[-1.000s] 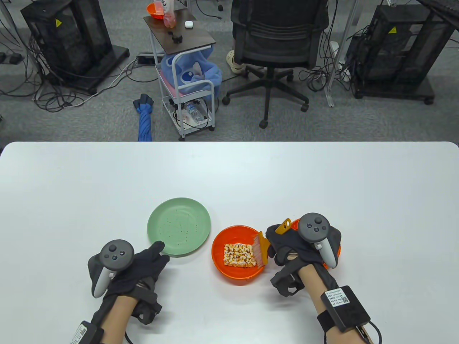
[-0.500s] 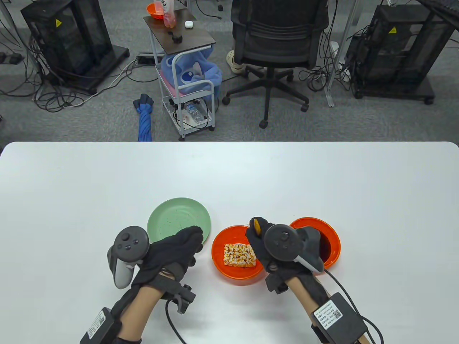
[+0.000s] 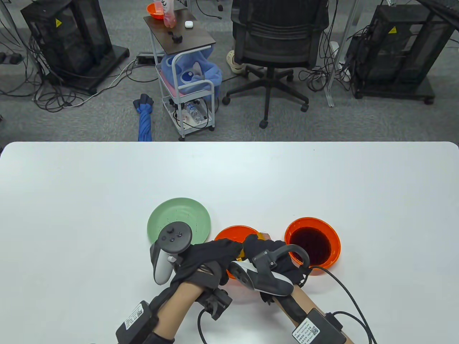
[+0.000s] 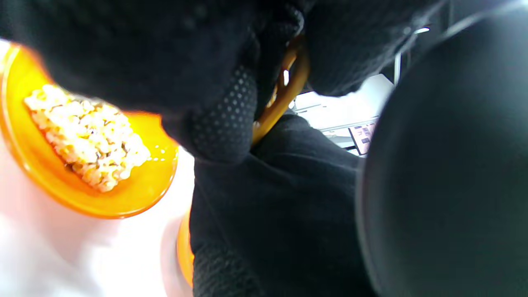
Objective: Dip brush into soy sauce and glaze onto rice cake
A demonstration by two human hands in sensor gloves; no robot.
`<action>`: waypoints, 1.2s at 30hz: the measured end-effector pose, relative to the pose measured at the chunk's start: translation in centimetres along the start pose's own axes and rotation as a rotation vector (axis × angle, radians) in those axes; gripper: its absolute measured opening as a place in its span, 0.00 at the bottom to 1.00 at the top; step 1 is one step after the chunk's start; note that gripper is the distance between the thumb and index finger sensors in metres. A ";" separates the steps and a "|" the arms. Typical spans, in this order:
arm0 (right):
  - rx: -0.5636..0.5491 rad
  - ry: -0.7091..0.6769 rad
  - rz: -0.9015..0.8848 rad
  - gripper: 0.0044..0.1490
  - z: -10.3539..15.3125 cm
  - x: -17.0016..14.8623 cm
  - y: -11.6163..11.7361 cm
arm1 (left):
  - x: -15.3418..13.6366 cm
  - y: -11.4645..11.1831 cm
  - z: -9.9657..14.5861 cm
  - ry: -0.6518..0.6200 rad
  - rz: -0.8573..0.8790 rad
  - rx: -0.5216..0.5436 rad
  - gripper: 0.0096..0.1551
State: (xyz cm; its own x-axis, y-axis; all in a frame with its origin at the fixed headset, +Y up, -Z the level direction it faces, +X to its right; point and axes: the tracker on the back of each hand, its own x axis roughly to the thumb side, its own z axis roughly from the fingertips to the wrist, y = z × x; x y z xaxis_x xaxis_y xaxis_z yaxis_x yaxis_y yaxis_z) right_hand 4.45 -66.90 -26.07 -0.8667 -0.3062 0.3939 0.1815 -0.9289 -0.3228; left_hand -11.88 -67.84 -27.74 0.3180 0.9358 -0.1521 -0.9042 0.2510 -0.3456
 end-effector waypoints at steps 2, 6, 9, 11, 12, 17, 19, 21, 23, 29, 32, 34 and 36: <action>0.015 0.003 -0.040 0.31 -0.1 -0.1 0.0 | 0.0 0.2 -0.3 0.013 -0.018 0.011 0.30; 0.106 0.028 -0.244 0.41 -0.2 -0.4 -0.8 | 0.2 1.4 -0.8 0.046 -0.076 0.043 0.27; 0.061 0.021 -0.308 0.42 0.4 -1.2 -2.6 | 0.4 3.0 -0.9 0.023 -0.086 0.075 0.27; -0.021 0.037 -0.349 0.40 1.1 -2.5 -3.5 | 0.5 4.5 -0.8 -0.006 -0.089 0.127 0.27; -0.060 0.054 -0.370 0.40 1.5 -3.4 -3.7 | 0.4 5.4 -0.7 -0.009 -0.085 0.156 0.27; -0.106 0.194 -0.498 0.39 3.9 -9.3 -2.2 | -1.4 10.5 0.1 -0.063 0.032 0.322 0.26; -0.083 0.238 -0.513 0.39 5.0 -11.0 -1.0 | -2.6 12.6 0.4 -0.037 0.092 0.355 0.26; -0.079 0.285 -0.521 0.39 6.1 -12.7 0.6 | -4.2 14.9 0.7 -0.010 0.133 0.421 0.26; -0.073 0.323 -0.563 0.39 6.8 -13.8 2.0 | -5.8 16.4 0.8 0.019 0.144 0.463 0.26; -0.007 0.495 -0.582 0.39 8.2 -15.9 5.7 | -10.7 19.7 0.8 0.174 0.182 0.561 0.26; 0.004 0.539 -0.555 0.39 8.3 -16.4 6.6 | -12.7 20.4 0.6 0.228 0.207 0.560 0.26; 0.011 0.548 -0.563 0.39 8.3 -16.7 6.9 | -13.9 20.7 0.5 0.260 0.214 0.565 0.26; 0.025 0.552 -0.576 0.39 8.3 -16.8 7.2 | -15.0 20.8 0.3 0.288 0.219 0.561 0.26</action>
State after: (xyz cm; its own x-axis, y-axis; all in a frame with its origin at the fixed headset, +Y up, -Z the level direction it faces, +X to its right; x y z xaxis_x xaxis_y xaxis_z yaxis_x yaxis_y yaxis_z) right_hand 24.20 -70.23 -27.84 -0.9311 0.3646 0.0073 -0.3601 -0.9161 -0.1765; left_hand -35.55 -76.54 -32.43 0.1033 0.8961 -0.4317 -0.9430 0.2262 0.2440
